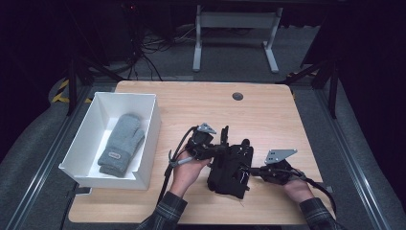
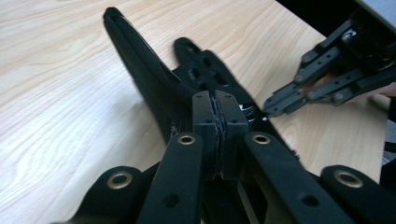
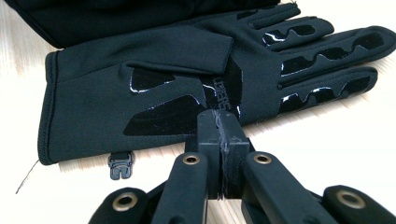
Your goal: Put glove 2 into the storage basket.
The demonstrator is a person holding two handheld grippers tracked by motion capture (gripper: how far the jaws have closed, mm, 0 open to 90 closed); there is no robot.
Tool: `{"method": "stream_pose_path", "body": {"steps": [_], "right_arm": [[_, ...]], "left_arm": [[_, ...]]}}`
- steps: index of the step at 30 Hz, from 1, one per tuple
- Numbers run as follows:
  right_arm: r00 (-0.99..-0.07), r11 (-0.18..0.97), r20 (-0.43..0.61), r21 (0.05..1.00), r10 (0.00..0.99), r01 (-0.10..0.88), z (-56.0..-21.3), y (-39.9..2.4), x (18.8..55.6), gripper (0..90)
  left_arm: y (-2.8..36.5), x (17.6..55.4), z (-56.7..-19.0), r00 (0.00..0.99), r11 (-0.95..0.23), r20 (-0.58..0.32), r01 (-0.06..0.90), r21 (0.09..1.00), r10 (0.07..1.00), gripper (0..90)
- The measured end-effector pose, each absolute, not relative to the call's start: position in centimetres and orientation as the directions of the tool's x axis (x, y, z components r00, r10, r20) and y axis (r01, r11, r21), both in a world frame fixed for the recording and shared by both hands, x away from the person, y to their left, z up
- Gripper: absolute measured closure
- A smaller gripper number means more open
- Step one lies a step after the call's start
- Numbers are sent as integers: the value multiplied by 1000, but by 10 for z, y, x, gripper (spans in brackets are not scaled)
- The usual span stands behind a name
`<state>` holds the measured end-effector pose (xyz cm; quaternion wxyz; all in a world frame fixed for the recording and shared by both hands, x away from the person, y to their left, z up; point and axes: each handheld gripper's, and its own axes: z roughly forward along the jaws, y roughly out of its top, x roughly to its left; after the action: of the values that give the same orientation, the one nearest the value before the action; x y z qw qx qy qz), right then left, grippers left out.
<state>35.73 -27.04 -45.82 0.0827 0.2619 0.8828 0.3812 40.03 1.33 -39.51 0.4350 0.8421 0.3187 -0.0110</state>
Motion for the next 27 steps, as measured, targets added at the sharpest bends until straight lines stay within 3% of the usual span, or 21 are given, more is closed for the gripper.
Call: {"method": "stream_pose_path", "body": {"steps": [21, 27], "right_arm": [[-868, 589, 52, 714, 494, 379, -463, -247, 368, 900], [-856, 587, 22, 719, 517, 373, -456, -256, 365, 896]], "left_arm": [[-49, 400, -426, 836, -522, -300, 528, 670, 460, 886], [-50, 396, -424, 851, -522, -289, 503, 689, 438, 865]]}}
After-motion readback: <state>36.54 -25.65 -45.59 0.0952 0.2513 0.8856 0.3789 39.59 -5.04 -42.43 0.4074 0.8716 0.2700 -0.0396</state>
